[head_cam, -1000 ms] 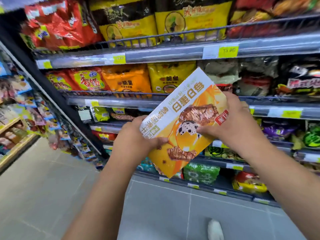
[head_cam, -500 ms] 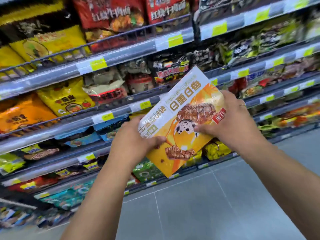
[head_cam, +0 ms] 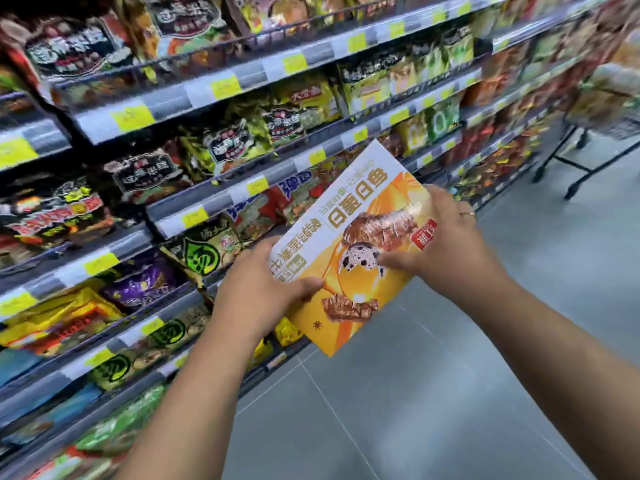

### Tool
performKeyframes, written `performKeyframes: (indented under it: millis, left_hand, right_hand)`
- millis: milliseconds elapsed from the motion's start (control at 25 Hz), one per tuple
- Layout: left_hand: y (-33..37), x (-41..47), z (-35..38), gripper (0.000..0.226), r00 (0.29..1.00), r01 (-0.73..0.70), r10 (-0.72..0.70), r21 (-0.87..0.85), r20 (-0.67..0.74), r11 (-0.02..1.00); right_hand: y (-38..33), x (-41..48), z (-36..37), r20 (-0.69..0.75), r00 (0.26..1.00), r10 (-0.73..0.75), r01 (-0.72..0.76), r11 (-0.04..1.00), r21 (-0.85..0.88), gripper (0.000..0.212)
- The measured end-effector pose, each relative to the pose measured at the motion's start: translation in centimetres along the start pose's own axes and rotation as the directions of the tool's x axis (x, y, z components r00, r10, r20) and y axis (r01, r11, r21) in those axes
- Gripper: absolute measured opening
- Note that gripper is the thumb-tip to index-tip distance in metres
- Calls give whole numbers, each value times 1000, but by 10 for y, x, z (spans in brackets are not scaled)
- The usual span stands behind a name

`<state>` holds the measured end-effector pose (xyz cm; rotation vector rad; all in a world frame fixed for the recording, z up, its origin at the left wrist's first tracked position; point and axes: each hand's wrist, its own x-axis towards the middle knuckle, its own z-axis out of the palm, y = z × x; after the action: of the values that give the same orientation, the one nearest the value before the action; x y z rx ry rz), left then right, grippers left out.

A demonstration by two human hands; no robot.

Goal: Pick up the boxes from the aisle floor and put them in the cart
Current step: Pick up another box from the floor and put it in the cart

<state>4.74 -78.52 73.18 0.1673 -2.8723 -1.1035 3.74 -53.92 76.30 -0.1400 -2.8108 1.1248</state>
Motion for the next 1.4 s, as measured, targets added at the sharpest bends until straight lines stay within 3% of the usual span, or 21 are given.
performKeyframes:
  millis: [360,440,640,840,960,1400]
  left_hand:
    - [119,155,135,94,946,-244,229,39,230,969]
    - [147,203,166,97,916,-297,282,10,286,955]
    - [233,297,231,79,821,-446,417,-19,389,895]
    - [320,372,317,95,732,-525,489,-64,474,848]
    - [374,410,377,92,697,-552,516,-87,498,829]
    - [563,551,550,92,738,-485,461,-87,492,870]
  right_hand:
    - [123,114,-74,-220,952,213,-211,977,35,109]
    - [145,152,-89,-273,928,253,-251,967,42,108]
    - [193,226,-133,-398,841,366,-367,927,76,106]
    - [266,293,-181,-476,760,442,-422,893,156,103]
    - [323,338,-211,-489,736,469,-444,879,174,102]
    - [489,552,-356,-409,784,467,-442,882,162,101]
